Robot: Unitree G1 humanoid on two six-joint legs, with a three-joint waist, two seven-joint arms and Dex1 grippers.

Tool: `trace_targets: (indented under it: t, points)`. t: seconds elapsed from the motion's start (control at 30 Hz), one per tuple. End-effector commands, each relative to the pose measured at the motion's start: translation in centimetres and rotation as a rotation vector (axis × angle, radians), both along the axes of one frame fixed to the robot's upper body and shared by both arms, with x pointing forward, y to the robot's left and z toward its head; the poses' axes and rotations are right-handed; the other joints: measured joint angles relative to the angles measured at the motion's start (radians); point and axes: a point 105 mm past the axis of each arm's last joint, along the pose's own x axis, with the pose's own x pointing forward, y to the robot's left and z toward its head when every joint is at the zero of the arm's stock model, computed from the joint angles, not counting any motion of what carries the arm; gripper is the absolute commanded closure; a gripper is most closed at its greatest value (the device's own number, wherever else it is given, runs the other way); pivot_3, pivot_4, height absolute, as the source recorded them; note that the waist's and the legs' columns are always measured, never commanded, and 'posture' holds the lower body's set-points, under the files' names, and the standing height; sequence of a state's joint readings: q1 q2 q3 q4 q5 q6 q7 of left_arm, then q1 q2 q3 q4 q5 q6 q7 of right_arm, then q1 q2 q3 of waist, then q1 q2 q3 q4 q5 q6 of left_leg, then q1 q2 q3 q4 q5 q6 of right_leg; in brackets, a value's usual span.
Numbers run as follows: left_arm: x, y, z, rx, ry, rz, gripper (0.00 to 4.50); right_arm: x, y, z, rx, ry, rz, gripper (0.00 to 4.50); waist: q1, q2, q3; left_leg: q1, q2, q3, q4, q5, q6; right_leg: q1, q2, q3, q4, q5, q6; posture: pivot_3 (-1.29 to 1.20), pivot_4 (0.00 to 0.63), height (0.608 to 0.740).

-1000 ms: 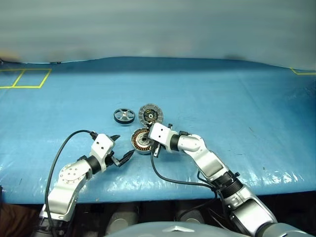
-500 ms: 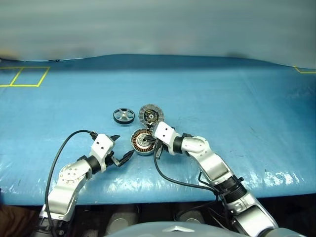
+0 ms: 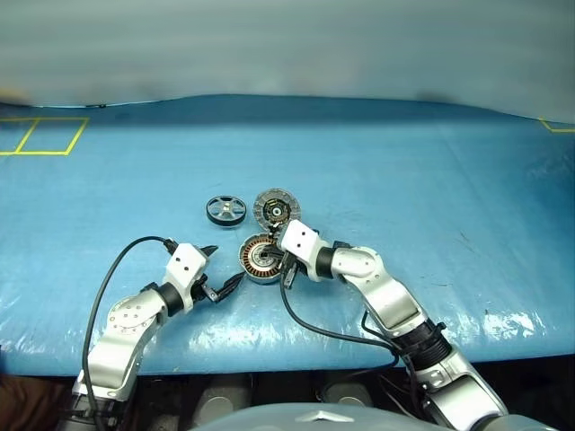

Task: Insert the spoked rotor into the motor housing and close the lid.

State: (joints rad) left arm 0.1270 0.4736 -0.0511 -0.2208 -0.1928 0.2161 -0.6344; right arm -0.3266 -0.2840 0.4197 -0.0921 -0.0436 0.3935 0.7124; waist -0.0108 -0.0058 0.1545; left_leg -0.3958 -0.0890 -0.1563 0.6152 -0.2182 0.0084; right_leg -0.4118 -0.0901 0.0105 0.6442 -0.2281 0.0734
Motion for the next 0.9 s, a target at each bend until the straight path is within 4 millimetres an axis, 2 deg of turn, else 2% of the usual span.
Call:
trace_targets:
  t: [0.03, 0.2, 0.33, 0.9]
  points:
    - [0.1, -0.3, 0.3, 0.003, -0.013, -0.017, 0.0, 0.3, -0.5, 1.7, 0.057, -0.027, -0.03, 4.49, 0.0, 0.0, 0.0, 0.0, 0.0, 0.0, 0.0, 0.0, 0.0, 0.0, 0.0, 0.0, 0.0, 0.0, 0.0, 0.0, 0.15, 0.74]
    - [-0.1, -0.5, -0.2, 0.018, -0.002, -0.03, 0.0, 0.4, -1.0, 2.0, 0.062, -0.03, -0.047, 4.49, -0.001, 0.0, 0.001, 0.0, 0.0, 0.0, 0.0, 0.0, 0.0, 0.0, 0.0, 0.0, 0.0, 0.0, 0.0, 0.0, 0.15, 0.74]
    - [-0.1, -0.6, -0.8, 0.037, 0.007, -0.042, 0.0, 0.4, -1.2, 1.4, 0.048, -0.015, -0.054, 4.49, -0.001, 0.0, 0.001, 0.0, 0.0, 0.0, 0.0, 0.0, 0.0, 0.001, 0.0, 0.0, 0.0, 0.0, 0.0, 0.0, 0.15, 0.74]
    - [0.1, -1.2, -1.8, 0.064, 0.028, -0.068, 0.0, -0.5, -0.3, -0.1, 0.043, 0.045, -0.027, 4.49, -0.002, 0.0, 0.0, 0.0, 0.0, 0.001, 0.001, 0.0, 0.0, 0.001, 0.0, 0.0, 0.001, 0.001, 0.0, 0.0, 0.15, 0.74]
